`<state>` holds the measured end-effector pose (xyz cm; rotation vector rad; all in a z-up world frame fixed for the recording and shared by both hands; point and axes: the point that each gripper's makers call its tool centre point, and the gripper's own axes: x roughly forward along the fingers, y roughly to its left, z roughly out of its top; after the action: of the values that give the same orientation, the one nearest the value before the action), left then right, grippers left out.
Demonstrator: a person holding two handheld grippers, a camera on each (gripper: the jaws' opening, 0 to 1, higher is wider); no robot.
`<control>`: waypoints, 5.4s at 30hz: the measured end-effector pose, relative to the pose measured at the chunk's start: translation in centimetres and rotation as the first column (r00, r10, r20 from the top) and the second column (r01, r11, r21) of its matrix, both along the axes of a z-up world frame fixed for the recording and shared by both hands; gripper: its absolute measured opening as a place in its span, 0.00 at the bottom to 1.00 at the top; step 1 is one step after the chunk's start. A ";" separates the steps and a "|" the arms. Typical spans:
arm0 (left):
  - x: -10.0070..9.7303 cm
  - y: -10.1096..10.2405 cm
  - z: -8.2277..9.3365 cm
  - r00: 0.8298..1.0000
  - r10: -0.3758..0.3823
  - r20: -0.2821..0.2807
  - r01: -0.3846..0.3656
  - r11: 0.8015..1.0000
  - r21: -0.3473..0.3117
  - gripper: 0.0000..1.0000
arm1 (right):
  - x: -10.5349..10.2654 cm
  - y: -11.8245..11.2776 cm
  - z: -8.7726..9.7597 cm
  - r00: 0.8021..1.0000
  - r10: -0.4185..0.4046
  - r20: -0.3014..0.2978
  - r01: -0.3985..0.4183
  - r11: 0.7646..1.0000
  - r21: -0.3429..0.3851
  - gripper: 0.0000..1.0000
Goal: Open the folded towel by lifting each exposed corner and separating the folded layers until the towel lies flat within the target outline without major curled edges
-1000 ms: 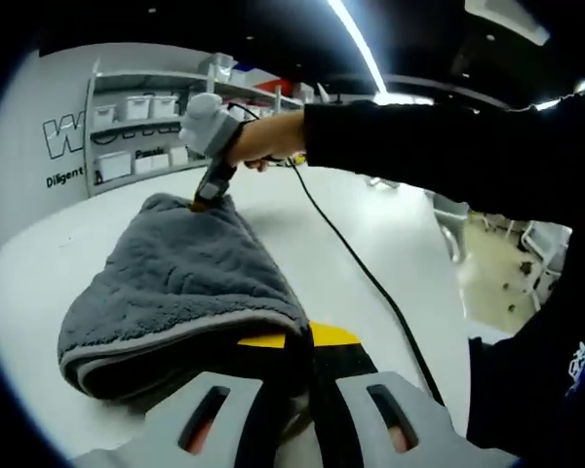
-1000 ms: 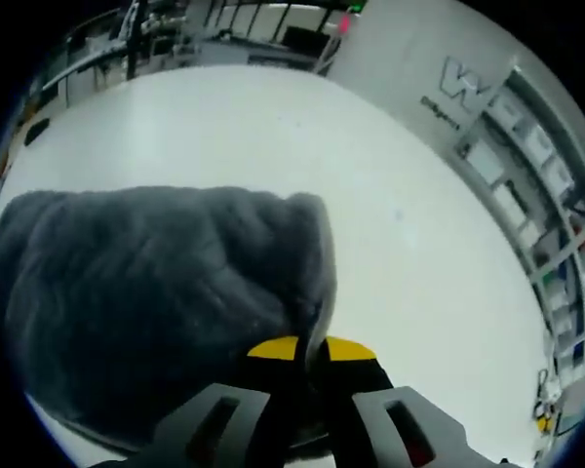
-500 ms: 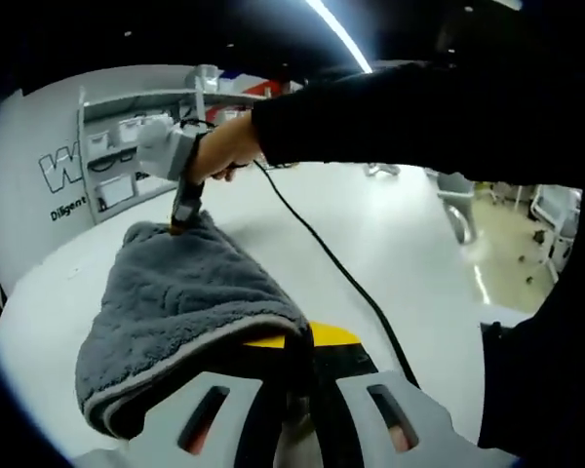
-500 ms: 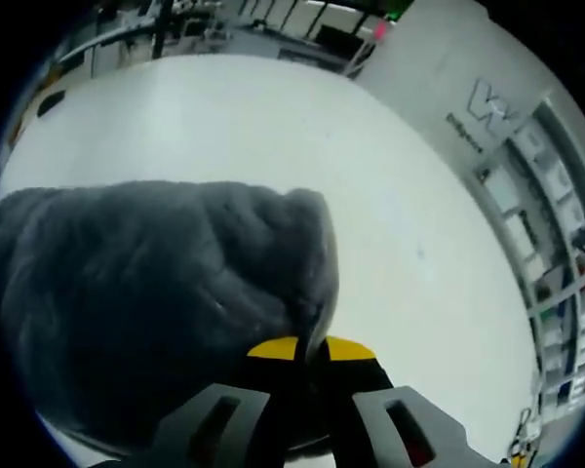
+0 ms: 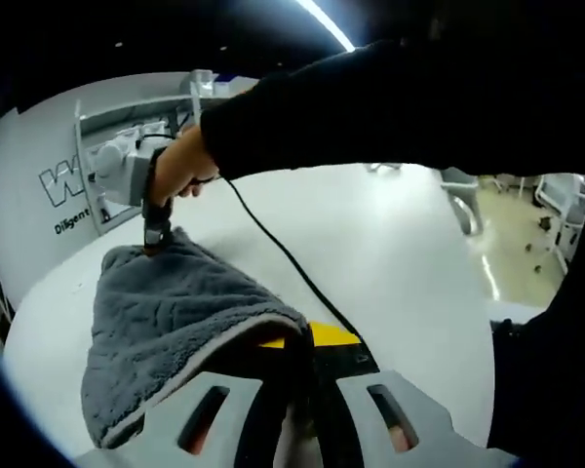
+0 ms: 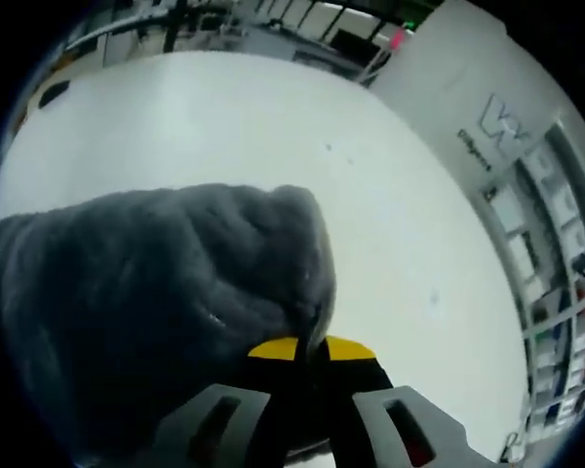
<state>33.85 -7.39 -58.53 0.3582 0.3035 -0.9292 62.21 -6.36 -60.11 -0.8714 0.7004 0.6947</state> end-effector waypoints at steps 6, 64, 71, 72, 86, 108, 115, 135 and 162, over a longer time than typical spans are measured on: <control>0.3 0.3 0.0 1.000 0.010 0.016 -0.010 1.000 0.010 0.03 | 0.4 2.0 0.0 1.000 0.028 0.008 -0.028 1.000 -0.003 0.02; 0.8 0.0 -0.7 0.999 0.035 0.030 -0.036 0.999 0.032 0.02 | 1.9 5.3 -0.1 0.996 0.072 0.048 -0.073 0.997 0.015 0.03; 0.6 -0.1 -0.5 0.999 0.019 0.048 -0.021 0.999 0.039 0.09 | 2.1 5.2 0.1 0.996 0.067 0.066 -0.068 0.998 0.013 0.05; 0.5 -0.1 -0.2 0.998 0.021 0.053 -0.023 0.999 0.031 0.11 | 2.0 5.1 0.2 0.995 0.073 0.074 -0.074 0.997 0.012 0.07; -1.5 0.0 2.3 0.993 -0.016 0.114 0.014 1.000 0.021 0.49 | 1.9 2.8 3.4 0.989 -0.038 0.142 0.014 0.985 0.169 0.76; -4.8 0.4 9.1 0.999 -0.026 0.046 0.037 0.965 -0.261 1.00 | -2.4 -0.6 8.5 0.962 -0.220 0.161 0.130 0.891 0.436 1.00; -2.7 3.4 9.9 0.996 0.067 0.053 -0.050 0.960 -0.275 1.00 | -4.0 -2.3 10.9 0.945 -0.250 0.210 0.117 0.861 0.495 1.00; -0.6 9.2 11.8 0.976 0.217 0.025 -0.194 0.913 -0.358 1.00 | -15.1 -7.7 14.3 0.923 -0.311 0.229 0.067 0.713 0.698 1.00; -1.0 13.4 11.5 0.959 0.280 0.044 -0.249 0.905 -0.344 1.00 | -23.5 -13.3 11.4 0.903 -0.377 0.205 0.112 0.669 0.735 1.00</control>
<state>32.85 6.04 -47.06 0.0414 0.1001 -0.6766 38.67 -19.67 -48.73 -0.1440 0.1754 0.4787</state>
